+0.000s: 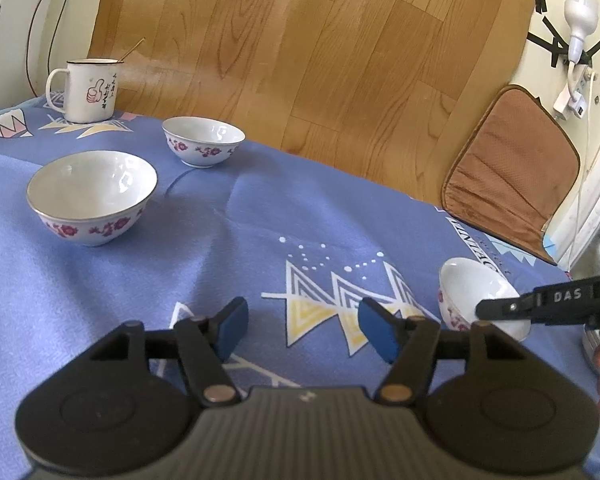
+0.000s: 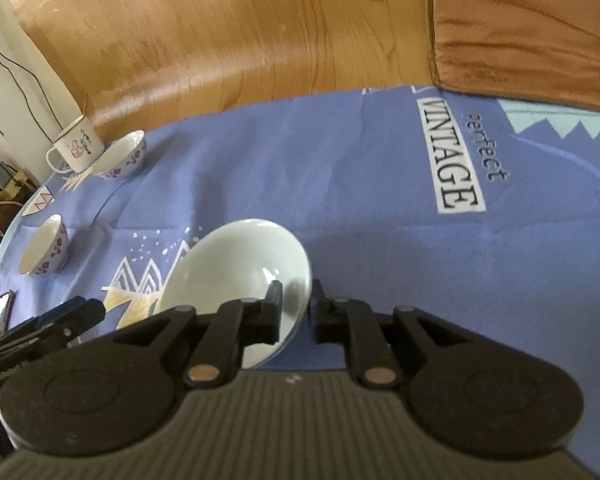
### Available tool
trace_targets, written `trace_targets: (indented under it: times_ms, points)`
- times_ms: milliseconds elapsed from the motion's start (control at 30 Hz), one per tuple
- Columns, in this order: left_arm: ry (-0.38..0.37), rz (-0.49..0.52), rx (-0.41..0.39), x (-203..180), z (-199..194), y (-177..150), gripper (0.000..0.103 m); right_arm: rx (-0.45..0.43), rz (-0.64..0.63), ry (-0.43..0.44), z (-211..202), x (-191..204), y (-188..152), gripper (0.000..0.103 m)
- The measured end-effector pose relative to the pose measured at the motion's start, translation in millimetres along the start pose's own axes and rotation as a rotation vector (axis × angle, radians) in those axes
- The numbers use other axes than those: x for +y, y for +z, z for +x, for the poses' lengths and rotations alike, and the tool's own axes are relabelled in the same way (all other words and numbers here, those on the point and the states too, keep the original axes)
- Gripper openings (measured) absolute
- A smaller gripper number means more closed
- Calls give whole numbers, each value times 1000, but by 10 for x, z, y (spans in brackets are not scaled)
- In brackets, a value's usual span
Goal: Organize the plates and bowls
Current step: 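Lift the bowl with the right tool and carry it toward the window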
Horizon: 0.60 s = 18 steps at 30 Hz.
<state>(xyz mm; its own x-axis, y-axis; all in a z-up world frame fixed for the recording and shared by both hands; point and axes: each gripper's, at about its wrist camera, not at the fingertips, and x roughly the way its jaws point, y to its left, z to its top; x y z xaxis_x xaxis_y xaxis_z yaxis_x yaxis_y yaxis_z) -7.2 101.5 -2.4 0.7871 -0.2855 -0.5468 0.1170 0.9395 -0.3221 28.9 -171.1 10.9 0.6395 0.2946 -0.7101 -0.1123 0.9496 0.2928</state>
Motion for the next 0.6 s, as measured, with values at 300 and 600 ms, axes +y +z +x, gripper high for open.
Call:
trace_targets:
  times_ms: [300, 600]
  points:
    - [-7, -3, 1, 1, -5, -2, 64, 6, 8, 29, -30, 2, -19, 15]
    - [-7, -3, 1, 3, -7, -2, 64, 1, 61, 39, -69, -66, -55, 14]
